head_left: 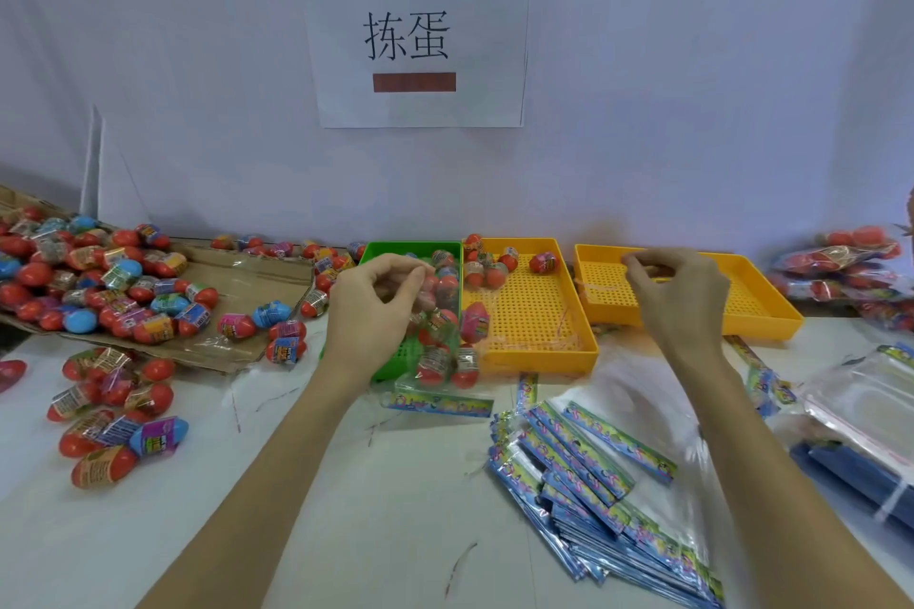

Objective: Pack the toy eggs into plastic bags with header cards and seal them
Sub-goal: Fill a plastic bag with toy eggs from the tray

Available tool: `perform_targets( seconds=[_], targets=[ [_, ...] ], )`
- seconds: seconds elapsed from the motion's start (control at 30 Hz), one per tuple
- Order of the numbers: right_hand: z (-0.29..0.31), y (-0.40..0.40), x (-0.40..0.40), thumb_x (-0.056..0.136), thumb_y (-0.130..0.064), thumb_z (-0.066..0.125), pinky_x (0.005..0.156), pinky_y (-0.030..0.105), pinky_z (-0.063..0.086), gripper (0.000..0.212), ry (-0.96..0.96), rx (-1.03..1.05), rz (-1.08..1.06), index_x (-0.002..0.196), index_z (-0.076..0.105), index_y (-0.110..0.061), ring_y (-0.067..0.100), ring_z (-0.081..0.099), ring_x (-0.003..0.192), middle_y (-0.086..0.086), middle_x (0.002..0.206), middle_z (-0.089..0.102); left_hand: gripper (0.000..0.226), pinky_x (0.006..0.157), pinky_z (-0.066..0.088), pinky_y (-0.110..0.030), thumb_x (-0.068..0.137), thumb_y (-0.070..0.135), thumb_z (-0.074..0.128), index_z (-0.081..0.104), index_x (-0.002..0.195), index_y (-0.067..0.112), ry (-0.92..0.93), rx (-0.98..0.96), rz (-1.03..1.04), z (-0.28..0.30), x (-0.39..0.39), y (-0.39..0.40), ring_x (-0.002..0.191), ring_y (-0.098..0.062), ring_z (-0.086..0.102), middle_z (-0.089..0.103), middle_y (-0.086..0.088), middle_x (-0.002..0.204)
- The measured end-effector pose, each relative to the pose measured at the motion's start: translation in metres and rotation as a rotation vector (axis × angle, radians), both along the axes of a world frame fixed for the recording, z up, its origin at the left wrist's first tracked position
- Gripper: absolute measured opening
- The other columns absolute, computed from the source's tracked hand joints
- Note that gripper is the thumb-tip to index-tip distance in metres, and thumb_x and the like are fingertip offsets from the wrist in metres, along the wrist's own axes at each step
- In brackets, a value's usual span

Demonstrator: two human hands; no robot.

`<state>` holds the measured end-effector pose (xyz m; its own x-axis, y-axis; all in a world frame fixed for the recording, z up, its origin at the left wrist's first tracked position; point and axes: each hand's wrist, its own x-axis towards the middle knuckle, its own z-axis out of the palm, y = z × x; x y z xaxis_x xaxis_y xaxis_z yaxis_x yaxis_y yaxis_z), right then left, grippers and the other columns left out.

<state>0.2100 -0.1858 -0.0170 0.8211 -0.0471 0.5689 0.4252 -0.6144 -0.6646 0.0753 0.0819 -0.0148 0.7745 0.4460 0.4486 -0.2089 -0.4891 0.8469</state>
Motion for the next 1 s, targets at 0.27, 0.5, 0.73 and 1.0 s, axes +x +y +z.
perform_targets(
  seconds=[0.27,0.5,0.73,1.0],
  targets=[
    [-0.016,-0.029,0.023,0.103,-0.010,0.060,0.084,0.027,0.042,0.024,0.205,-0.261,0.079,0.122,0.074,-0.004,0.032,0.069,0.102,0.014,0.097,0.078,0.012,0.076,0.064,-0.033,0.098,0.005,0.067,0.077,0.104,0.010,0.056,0.001,-0.028,-0.004,0.003,0.000,0.074,-0.017,0.075,0.078,-0.003,0.083],
    [-0.015,-0.054,0.033,0.105,-0.009,0.053,0.107,0.051,0.042,0.031,0.379,-0.392,-0.138,0.132,0.067,-0.003,0.045,0.055,0.122,0.028,0.125,0.068,0.013,0.075,0.063,-0.031,0.097,0.004,0.068,0.077,0.101,0.014,0.061,0.023,-0.055,-0.004,0.003,-0.002,0.071,-0.018,0.075,0.078,-0.002,0.083],
    [-0.005,-0.053,0.025,0.089,-0.027,0.081,0.069,0.033,0.044,0.024,0.159,-0.233,-0.162,0.088,0.081,-0.003,0.025,0.057,0.072,0.015,0.076,0.073,0.015,0.066,0.058,-0.018,0.097,0.004,0.068,0.077,0.098,0.016,0.069,0.040,-0.084,-0.002,0.003,-0.006,0.066,-0.014,0.074,0.077,0.000,0.082],
    [-0.006,-0.016,0.012,0.100,-0.022,0.068,0.060,0.018,0.039,0.017,0.206,-0.242,0.129,0.098,0.082,-0.012,0.004,0.060,0.063,0.001,0.068,0.069,0.011,0.068,0.059,-0.020,0.097,0.005,0.069,0.078,0.102,0.010,0.081,0.049,-0.097,-0.005,0.004,-0.007,0.067,-0.014,0.074,0.077,-0.001,0.082]
  ],
)
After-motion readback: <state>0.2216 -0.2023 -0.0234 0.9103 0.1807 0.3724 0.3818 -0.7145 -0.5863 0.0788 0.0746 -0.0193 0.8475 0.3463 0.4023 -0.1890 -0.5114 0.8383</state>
